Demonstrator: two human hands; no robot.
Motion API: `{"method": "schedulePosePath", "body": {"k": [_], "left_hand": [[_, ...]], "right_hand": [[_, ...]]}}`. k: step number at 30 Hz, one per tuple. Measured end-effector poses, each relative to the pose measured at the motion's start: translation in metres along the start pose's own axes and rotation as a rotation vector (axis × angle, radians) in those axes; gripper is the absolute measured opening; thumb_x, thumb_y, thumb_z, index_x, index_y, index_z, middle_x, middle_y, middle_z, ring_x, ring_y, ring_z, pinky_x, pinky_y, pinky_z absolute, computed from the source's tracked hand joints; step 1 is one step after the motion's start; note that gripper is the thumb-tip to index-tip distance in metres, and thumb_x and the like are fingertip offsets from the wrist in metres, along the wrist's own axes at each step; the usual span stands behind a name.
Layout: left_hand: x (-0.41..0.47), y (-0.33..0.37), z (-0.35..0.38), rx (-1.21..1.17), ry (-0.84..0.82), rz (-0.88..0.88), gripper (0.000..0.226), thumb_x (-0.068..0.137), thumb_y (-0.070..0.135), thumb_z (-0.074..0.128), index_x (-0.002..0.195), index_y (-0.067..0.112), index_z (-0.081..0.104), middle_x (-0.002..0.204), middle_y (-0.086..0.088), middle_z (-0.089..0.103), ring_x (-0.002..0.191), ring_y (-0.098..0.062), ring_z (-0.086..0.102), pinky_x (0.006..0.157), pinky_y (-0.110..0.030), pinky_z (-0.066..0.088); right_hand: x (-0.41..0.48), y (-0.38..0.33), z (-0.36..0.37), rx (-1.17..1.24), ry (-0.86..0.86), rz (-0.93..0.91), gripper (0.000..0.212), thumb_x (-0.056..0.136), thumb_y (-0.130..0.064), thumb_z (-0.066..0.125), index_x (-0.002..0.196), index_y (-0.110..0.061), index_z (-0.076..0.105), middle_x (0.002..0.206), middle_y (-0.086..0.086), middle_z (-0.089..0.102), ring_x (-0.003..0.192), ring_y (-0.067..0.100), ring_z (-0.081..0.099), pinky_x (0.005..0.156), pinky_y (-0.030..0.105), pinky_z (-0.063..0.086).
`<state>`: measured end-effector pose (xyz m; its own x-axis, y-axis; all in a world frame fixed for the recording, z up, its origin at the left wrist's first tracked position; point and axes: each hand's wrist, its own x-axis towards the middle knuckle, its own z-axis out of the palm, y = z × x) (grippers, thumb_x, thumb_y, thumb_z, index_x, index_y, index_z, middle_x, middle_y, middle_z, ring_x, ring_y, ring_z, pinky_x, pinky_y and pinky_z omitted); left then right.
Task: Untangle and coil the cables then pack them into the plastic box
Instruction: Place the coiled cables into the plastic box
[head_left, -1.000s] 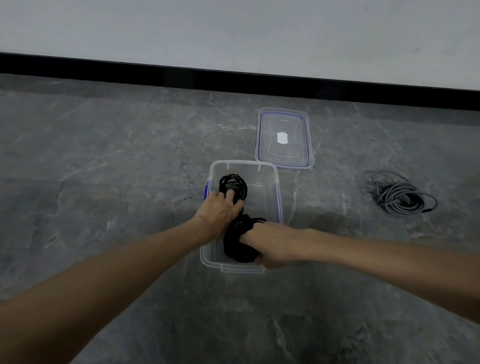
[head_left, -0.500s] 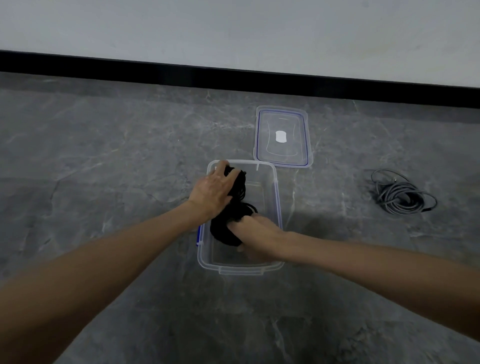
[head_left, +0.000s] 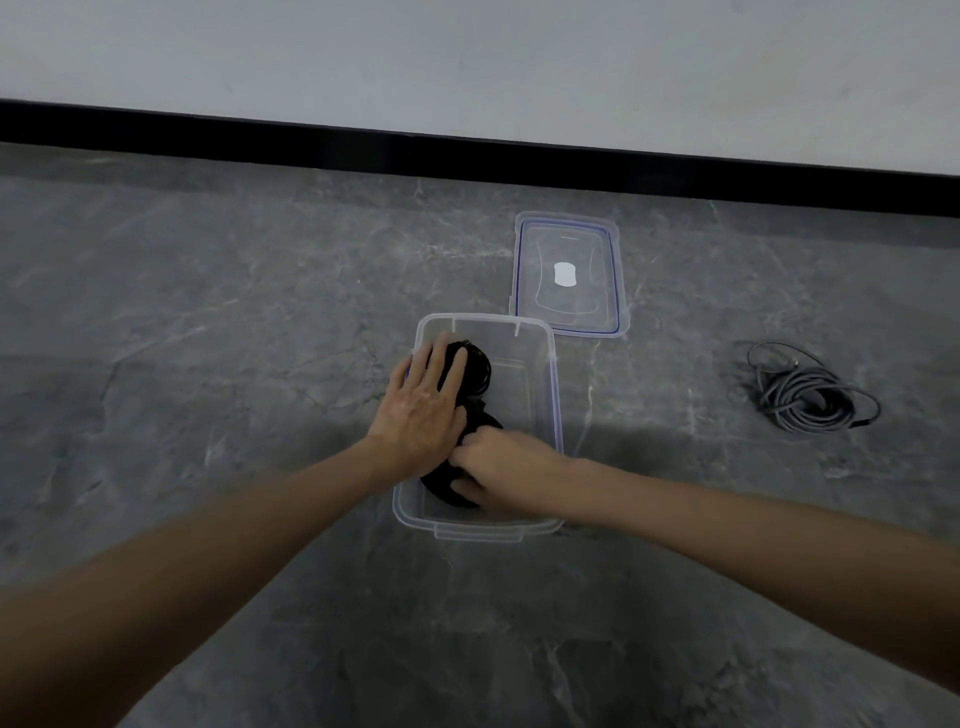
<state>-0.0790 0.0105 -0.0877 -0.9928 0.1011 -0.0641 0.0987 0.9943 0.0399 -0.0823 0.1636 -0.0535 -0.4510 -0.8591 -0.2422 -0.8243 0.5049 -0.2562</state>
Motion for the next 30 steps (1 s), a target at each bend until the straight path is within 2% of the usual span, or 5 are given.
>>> {"method": "schedulePosePath", "body": {"k": [7, 12, 16, 24, 30], "left_hand": [[-0.018, 0.01, 0.011, -0.074, 0.039, 0.001, 0.077, 0.092, 0.049, 0.002, 0.154, 0.005, 0.013, 0.161, -0.019, 0.007, 0.15, -0.031, 0.006, 0.12, -0.043, 0.011], [-0.018, 0.012, 0.012, -0.066, 0.024, 0.002, 0.082, 0.09, 0.058, 0.005, 0.154, 0.008, 0.009, 0.161, -0.017, 0.005, 0.15, -0.029, 0.002, 0.121, -0.041, 0.005], [-0.017, 0.018, 0.015, -0.015, 0.04, -0.019, 0.081, 0.092, 0.06, 0.016, 0.153, 0.007, 0.019, 0.158, -0.022, 0.02, 0.148, -0.034, 0.016, 0.12, -0.046, 0.018], [-0.013, 0.033, 0.017, -0.027, 0.079, -0.053, 0.074, 0.094, 0.053, 0.027, 0.149, 0.004, 0.031, 0.151, -0.024, 0.035, 0.141, -0.037, 0.033, 0.114, -0.049, 0.026], [-0.011, 0.036, 0.018, -0.046, 0.102, -0.047, 0.072, 0.094, 0.05, 0.028, 0.148, 0.003, 0.032, 0.151, -0.024, 0.036, 0.141, -0.037, 0.033, 0.114, -0.049, 0.026]], "right_hand": [[-0.049, 0.121, -0.035, -0.013, 0.412, 0.309, 0.021, 0.087, -0.01, 0.051, 0.106, -0.004, 0.057, 0.103, 0.018, 0.059, 0.094, 0.037, 0.057, 0.081, 0.046, 0.049], [-0.116, 0.224, -0.036, -0.116, 0.02, 0.886, 0.065, 0.085, -0.036, 0.066, 0.134, -0.006, 0.036, 0.133, 0.022, 0.039, 0.124, 0.041, 0.04, 0.099, 0.05, 0.037], [-0.159, 0.256, -0.01, -0.142, 0.003, 1.12, 0.07, 0.082, -0.044, 0.067, 0.129, -0.004, 0.034, 0.133, 0.025, 0.034, 0.126, 0.042, 0.033, 0.101, 0.053, 0.037], [-0.171, 0.273, -0.008, -0.06, -0.087, 1.179, 0.106, 0.065, -0.046, 0.081, 0.143, -0.022, 0.013, 0.152, 0.025, 0.0, 0.141, 0.046, 0.003, 0.109, 0.061, 0.016], [-0.192, 0.319, -0.019, 0.015, -0.244, 1.058, 0.093, 0.067, -0.017, 0.069, 0.147, -0.033, 0.025, 0.142, 0.019, 0.025, 0.12, 0.046, 0.044, 0.095, 0.048, 0.047]]}}
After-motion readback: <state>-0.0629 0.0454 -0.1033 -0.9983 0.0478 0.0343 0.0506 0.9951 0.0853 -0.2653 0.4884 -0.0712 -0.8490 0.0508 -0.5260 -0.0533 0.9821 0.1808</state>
